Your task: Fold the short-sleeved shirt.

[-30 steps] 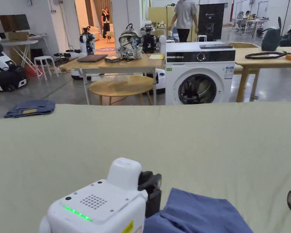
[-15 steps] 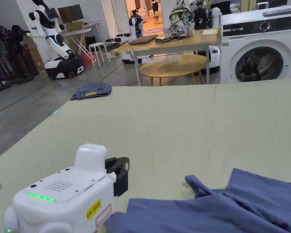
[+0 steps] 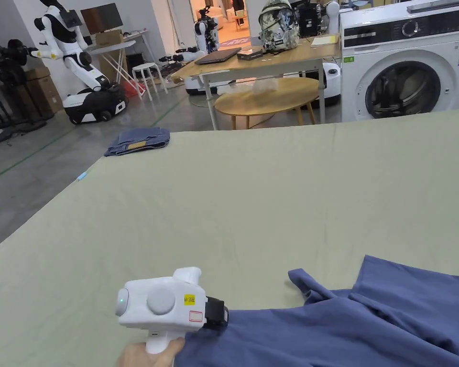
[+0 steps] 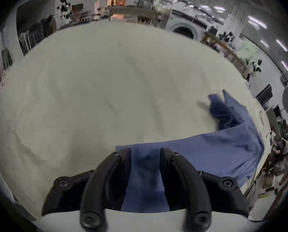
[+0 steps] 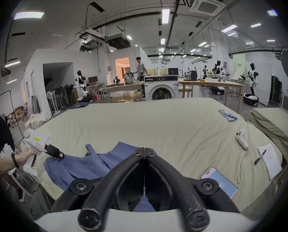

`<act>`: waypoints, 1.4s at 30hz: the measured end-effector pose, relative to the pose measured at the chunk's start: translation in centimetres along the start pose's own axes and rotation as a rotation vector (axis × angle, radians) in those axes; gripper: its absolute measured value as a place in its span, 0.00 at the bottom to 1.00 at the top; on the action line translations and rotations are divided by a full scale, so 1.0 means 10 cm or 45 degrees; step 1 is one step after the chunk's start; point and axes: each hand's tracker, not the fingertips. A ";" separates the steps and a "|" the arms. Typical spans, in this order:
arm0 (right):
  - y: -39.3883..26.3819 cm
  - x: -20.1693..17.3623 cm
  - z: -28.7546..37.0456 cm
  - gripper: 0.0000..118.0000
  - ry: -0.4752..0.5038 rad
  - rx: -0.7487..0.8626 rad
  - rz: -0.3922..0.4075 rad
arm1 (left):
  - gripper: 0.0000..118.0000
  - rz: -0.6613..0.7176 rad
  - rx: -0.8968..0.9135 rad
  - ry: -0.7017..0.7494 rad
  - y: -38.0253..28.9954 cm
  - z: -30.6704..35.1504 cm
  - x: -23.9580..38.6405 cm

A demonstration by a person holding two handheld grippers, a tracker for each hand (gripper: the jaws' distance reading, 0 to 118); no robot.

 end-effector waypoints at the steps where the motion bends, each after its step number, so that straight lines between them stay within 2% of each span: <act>1: 0.00 0.02 0.00 0.00 -0.010 -0.003 -0.004 | 0.26 0.004 -0.024 0.024 -0.01 -0.07 -0.04; 3: -0.02 0.07 0.01 0.00 -0.024 -0.011 -0.020 | 0.21 -0.086 0.018 0.057 0.00 -0.03 0.05; 5: -0.04 0.14 0.02 0.00 -0.033 -0.013 -0.025 | 0.00 -0.113 -0.016 0.060 0.07 -0.05 0.06; 6: -0.06 0.16 0.03 0.00 -0.039 -0.016 -0.025 | 0.00 -0.107 -0.020 0.053 0.07 -0.10 0.12; 7: -0.07 0.18 0.03 0.00 -0.043 -0.027 -0.029 | 0.00 -0.158 -0.041 0.137 0.06 -0.14 0.16; 9: -0.11 0.23 0.06 0.00 -0.059 -0.055 -0.048 | 0.00 -0.260 -0.044 0.184 -0.01 -0.18 0.25; 10: -0.14 0.26 0.08 0.05 -0.078 -0.073 -0.061 | 0.00 -0.283 -0.045 0.199 -0.01 -0.16 0.28; 12: -0.21 0.34 0.06 0.42 -0.110 -0.160 -0.106 | 0.00 -0.301 -0.044 0.205 -0.02 -0.17 0.29; 13: -0.28 0.41 -0.02 0.57 -0.115 -0.239 -0.165 | 0.00 -0.297 -0.040 0.203 -0.03 -0.18 0.27; 16: -0.58 0.66 -0.28 0.57 -0.086 -0.389 -0.342 | 0.00 -0.279 -0.025 0.201 -0.03 -0.18 0.24; 19: -0.88 0.76 -0.57 0.55 -0.138 -0.535 -0.420 | 0.00 -0.275 -0.020 0.196 -0.02 -0.17 0.22; 24: -1.27 0.86 -0.87 0.26 -0.030 -0.649 -0.598 | 0.00 -0.274 -0.015 0.203 -0.04 -0.17 0.23; 26: -1.33 0.90 -0.94 0.03 -0.045 -0.653 -0.654 | 0.00 -0.280 -0.013 0.204 -0.07 -0.16 0.25; 27: -1.32 0.92 -0.92 0.03 -0.036 -0.622 -0.673 | 0.00 -0.277 -0.010 0.202 -0.08 -0.16 0.25; 29: -1.30 0.95 -0.91 0.01 0.027 -0.597 -0.790 | 0.00 -0.253 0.008 0.181 -0.07 -0.15 0.20; 32: -1.24 0.93 -0.81 0.00 0.021 -0.568 -0.735 | 0.00 -0.274 0.171 0.138 -0.17 -0.02 0.14; 35: -1.01 0.89 -0.69 0.00 0.055 -0.486 -0.637 | 0.00 -0.181 0.382 0.050 -0.23 0.42 0.19; 37: -0.78 0.78 -0.62 0.00 0.133 -0.395 -0.594 | 0.00 -0.130 0.526 -0.002 -0.12 0.79 0.16; 42: 0.06 0.53 -0.44 0.00 0.173 -0.194 -0.357 | 0.00 -0.114 0.805 -0.083 0.15 1.67 0.17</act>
